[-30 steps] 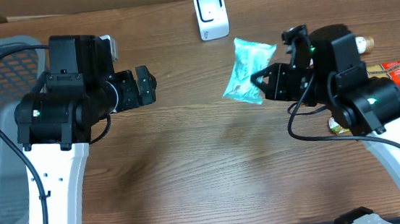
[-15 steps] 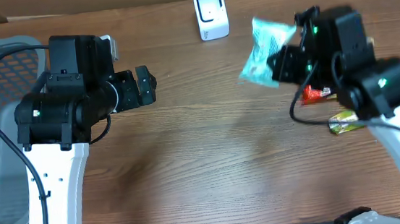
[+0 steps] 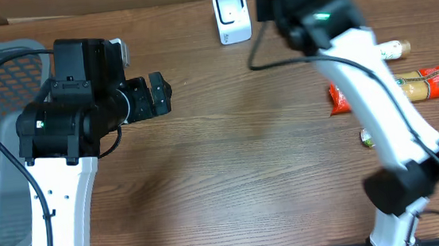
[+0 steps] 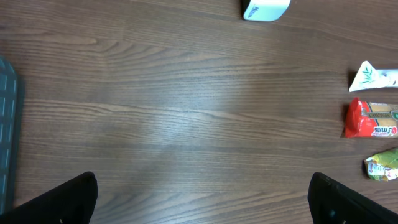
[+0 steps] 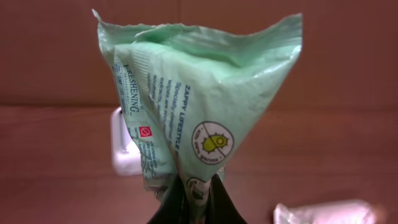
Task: Scan the item barcode
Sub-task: 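Lift the teal wipes pack and carry it toward the scanner, then hold the teal wipes pack in front of the scanner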
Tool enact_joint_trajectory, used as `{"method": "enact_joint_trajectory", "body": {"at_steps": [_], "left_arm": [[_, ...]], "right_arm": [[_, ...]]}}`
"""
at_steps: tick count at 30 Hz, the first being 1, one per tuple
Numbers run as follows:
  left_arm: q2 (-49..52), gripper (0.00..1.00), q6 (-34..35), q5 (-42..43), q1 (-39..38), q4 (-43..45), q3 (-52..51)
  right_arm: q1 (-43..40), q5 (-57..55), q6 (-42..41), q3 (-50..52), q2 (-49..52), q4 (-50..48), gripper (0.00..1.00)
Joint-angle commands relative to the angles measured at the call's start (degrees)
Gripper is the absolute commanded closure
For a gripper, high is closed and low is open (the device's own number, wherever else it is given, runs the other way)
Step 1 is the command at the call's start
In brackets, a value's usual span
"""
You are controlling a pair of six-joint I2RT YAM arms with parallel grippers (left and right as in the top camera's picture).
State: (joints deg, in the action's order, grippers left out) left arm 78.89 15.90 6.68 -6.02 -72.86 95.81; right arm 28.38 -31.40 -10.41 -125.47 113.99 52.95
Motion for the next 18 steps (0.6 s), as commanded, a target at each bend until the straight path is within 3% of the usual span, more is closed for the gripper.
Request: {"method": "enact_joint_trajectory", "body": {"at_steps": [1,10,15,18], "left_arm": [[0.31,0.01,-1.11,0.39,-0.11,0.02,0.02],[0.28,0.00,-1.09,0.39,-0.11,0.02,0.02],[0.31,0.00,-1.11,0.39,-0.11,0.02,0.02],[0.31,0.00,-1.11,0.39,-0.11,0.02,0.02]], "right_arm": [[2.16,-20.92,14.01,-0.96,5.64,-8.22,0.96],[4.04,-22.34,47.30,-0.90,18.25,-42.01,0.96],[4.13,-15.10,58.75,-0.87,22.82,-48.98,0.96],[4.13,-12.37,61.24,-0.87,25.14,-50.90,0.96]]}}
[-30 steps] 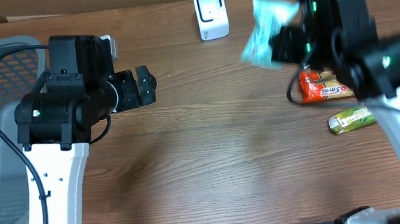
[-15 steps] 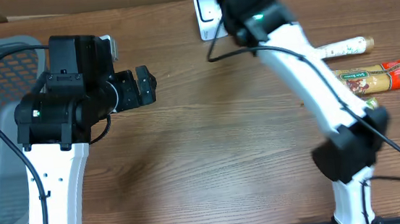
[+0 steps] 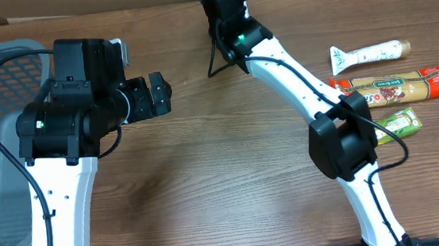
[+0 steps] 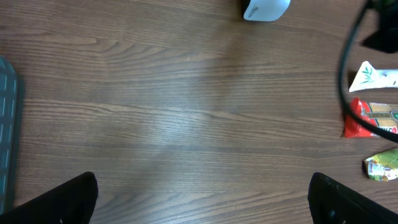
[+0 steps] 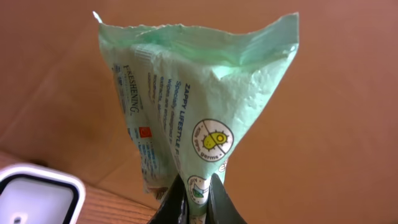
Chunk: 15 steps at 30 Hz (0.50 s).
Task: Scan the item barcode
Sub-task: 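Hold the teal wipes pack in front of the scanner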
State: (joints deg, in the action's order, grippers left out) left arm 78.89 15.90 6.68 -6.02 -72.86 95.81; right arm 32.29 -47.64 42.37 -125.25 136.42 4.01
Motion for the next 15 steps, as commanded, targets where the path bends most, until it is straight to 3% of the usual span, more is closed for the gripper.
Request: {"method": "enact_joint_trajectory", "body": {"at_steps": [1,7,15], "left_arm": [[0.31,0.00,-1.09,0.39,-0.11,0.02,0.02],[0.31,0.00,-1.11,0.39,-0.11,0.00,0.02],[0.28,0.00,-1.09,0.39,-0.11,0.02,0.02]], "right_arm": [[0.31,3.85,9.57,-1.09,3.78,-3.93,0.96],[0.33,8.02,15.32,-1.09,8.48,-7.43,0.96],[0.22,11.96,16.24,-1.09,10.64,-8.81,0.96]]}}
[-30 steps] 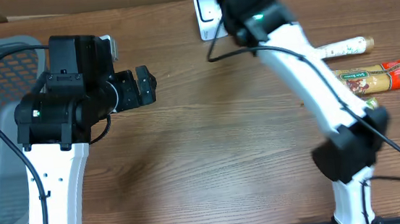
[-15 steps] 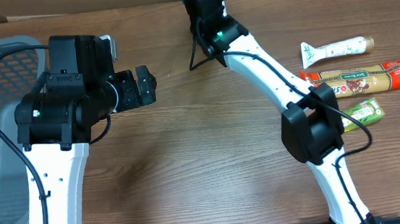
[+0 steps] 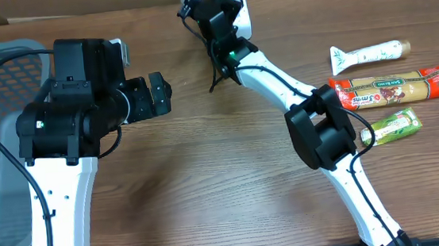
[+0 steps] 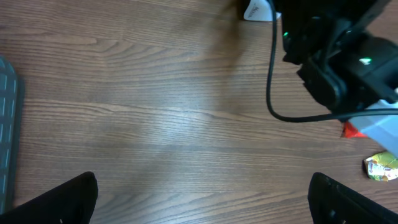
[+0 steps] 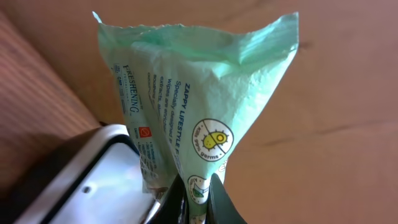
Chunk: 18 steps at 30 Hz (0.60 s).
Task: Scan the item barcode
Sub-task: 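Hold the teal wipes pack in front of the scanner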
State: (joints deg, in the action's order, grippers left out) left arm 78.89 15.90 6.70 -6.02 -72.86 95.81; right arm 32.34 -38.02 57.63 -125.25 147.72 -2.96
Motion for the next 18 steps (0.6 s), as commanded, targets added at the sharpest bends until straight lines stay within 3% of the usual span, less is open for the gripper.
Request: {"method": "enact_joint_trajectory", "body": {"at_steps": [1,18], "left_arm": [[0.31,0.00,-1.09,0.37,-0.11,0.02,0.02],[0.28,0.00,-1.09,0.37,-0.11,0.02,0.02]], "right_arm": [[0.17,2.80,1.01,-1.09,-0.66,-2.38,0.96],[-2.10,2.08,4.39,-1.09,-0.20,-2.97,0.96]]}}
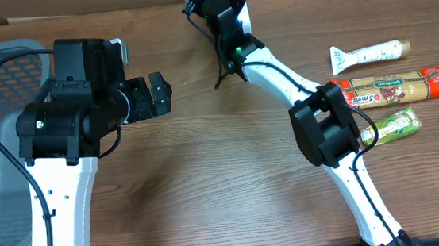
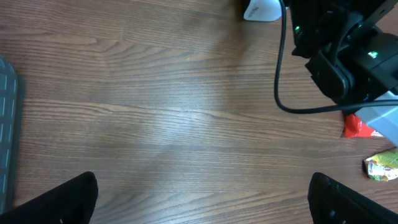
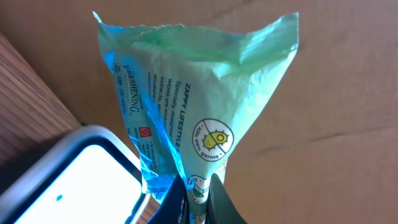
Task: Scan the item barcode
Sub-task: 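Hold the teal wipes pack in front of the scanner, then carry the teal wipes pack right and set it on the spaghetti pack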
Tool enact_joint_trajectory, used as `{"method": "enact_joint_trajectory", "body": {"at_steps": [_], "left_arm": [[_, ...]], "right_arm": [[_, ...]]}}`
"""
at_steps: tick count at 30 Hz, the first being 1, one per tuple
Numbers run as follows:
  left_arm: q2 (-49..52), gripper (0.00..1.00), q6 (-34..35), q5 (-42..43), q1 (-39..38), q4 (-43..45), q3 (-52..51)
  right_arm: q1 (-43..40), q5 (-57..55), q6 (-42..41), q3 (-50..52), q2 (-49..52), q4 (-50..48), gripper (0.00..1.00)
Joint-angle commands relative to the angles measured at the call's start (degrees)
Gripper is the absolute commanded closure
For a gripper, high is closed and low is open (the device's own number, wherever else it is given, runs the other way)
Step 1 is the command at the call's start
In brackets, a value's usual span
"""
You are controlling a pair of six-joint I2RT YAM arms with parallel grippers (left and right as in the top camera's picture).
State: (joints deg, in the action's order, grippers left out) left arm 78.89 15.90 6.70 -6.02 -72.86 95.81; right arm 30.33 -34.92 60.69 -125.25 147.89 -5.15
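Observation:
My right gripper point(image 3: 199, 186) is shut on the bottom of a pale green wipes packet point(image 3: 199, 106), which stands upright in the right wrist view. Just below and left of it is the white barcode scanner point(image 3: 68, 180), its face glowing white, and blue light falls on the packet's left edge. From overhead the right gripper point(image 1: 209, 0) is at the table's back edge, over the scanner point(image 1: 239, 14), which is mostly hidden. My left gripper point(image 2: 202, 208) hangs open over bare wood, nothing between its fingers point(image 2: 62, 199).
A grey mesh basket stands at the far left. On the right lie a white tube point(image 1: 369, 52), a red snack packet point(image 1: 392, 88) and a green sachet point(image 1: 391, 126). A cardboard wall point(image 3: 323, 93) runs behind the scanner.
The scanner's face has gone from dull grey to bright white, and blue light now falls on the packet's edge. The right gripper shifted slightly over the scanner. The left arm is unmoved.
My right gripper held the green packet to the right of the scanner. Then it was at the back edge with the scanner low in its view, then close above the scanner's face. Now the packet is lit blue. The left gripper stayed open throughout.

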Motion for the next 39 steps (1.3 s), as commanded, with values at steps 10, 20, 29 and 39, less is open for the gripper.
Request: {"method": "enact_joint_trajectory", "body": {"at_steps": [10,20,29,39], "left_arm": [[0.31,0.01,-1.11,0.37,-0.11,0.02,0.02],[0.31,0.00,-1.09,0.37,-0.11,0.02,0.02],[0.31,0.00,-1.09,0.37,-0.11,0.02,0.02],[0.31,0.01,-1.11,0.37,-0.11,0.02,0.02]], "right_arm": [[-0.44,-1.33,-4.28,-1.09,-4.92,1.33,0.96],[-2.80,11.45,-31.32,-1.09,-26.99,32.70,0.96],[-10.43,23.65,-80.50,-1.09,-46.51,64.26,0.96],[-23.52,13.55,-122.05,2.10,-50.51,99.84,0.96]]}}
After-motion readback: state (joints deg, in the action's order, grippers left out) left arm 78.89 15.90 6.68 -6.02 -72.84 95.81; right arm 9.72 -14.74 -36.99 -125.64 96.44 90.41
